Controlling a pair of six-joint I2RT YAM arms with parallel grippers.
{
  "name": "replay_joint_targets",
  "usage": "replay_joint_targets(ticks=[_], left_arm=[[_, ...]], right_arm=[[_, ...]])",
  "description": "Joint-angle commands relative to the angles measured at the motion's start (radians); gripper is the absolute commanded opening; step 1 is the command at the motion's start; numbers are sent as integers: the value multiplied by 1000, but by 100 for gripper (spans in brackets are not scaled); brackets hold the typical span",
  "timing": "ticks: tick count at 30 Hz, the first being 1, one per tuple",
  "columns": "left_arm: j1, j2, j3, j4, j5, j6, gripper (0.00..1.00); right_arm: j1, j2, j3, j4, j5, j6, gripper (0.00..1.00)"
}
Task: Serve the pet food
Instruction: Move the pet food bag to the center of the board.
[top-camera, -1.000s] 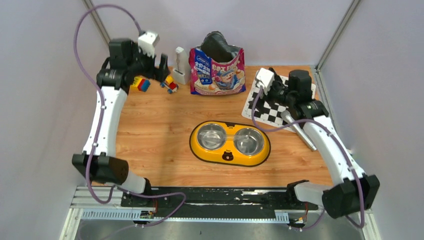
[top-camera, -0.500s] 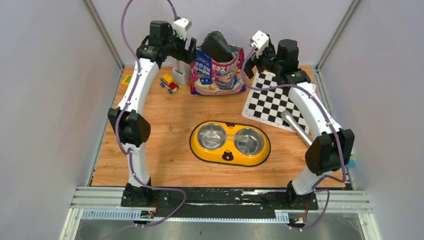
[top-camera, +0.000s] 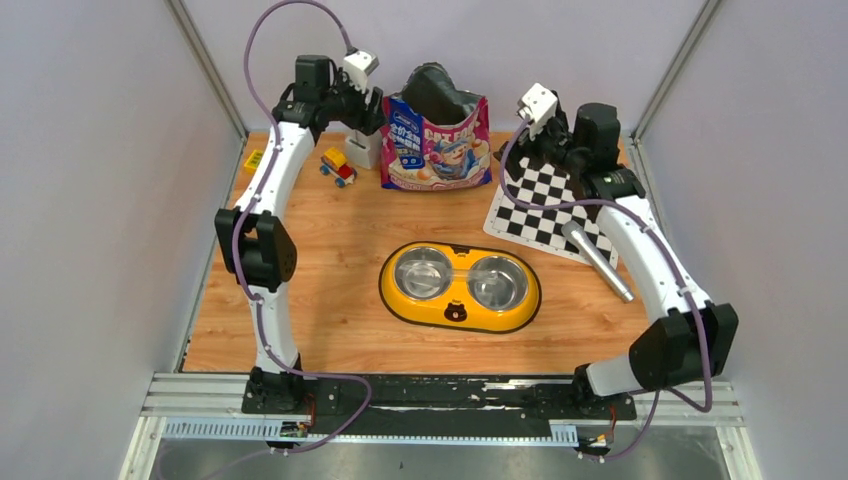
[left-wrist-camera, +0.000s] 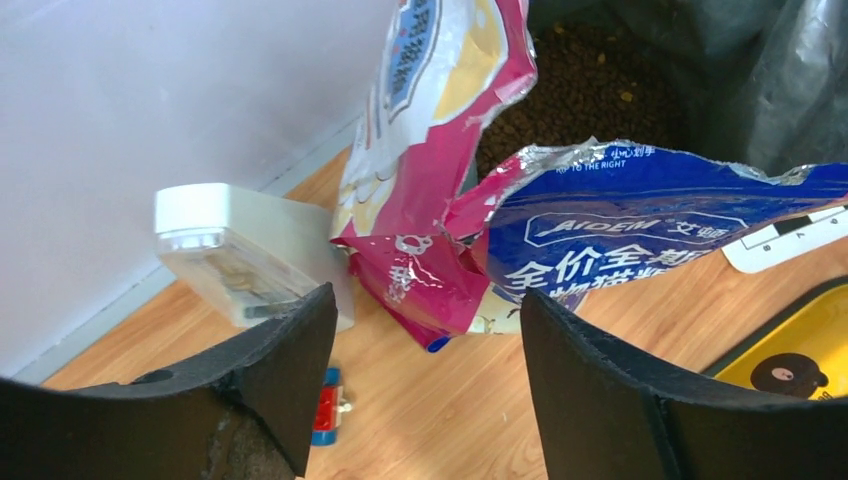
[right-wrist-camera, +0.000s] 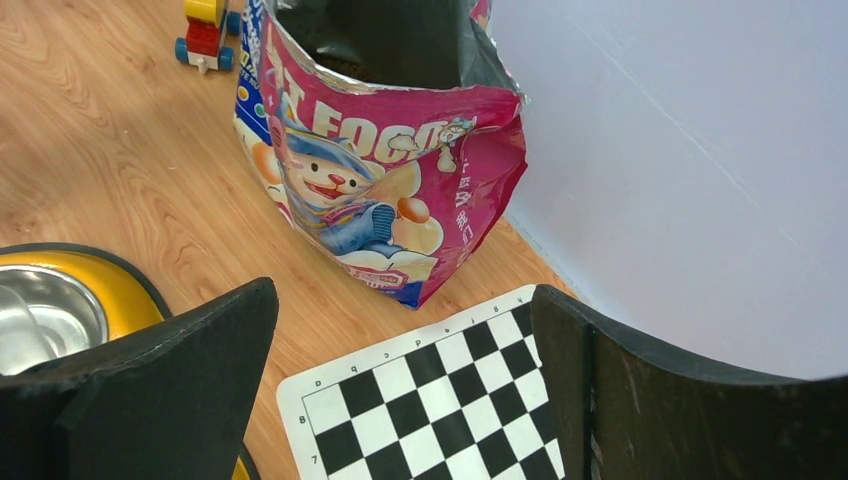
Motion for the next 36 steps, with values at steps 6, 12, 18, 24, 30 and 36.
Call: replay_joint_targets(ticks=[6, 12, 18, 24, 30, 36], left_arm=[[73, 31, 80, 52, 169, 9, 65], [88, 28, 40, 69, 223, 271, 77], [87, 94, -4, 195, 241, 364, 88], [72, 144, -33, 305, 333, 351, 87], [37, 210, -3, 330, 298, 380, 74], [35, 260, 65, 284, 355, 379, 33]], right_arm=[[-28, -144, -107, 12, -24, 16, 100], [-38, -180, -142, -10, -67, 36, 100], [-45, -192, -157, -15, -75, 61, 100], [-60, -196, -169, -18, -74, 75, 99], [-78, -206, -183, -18, -98, 99, 99], [-91, -212, -189, -16, -106, 107, 99]])
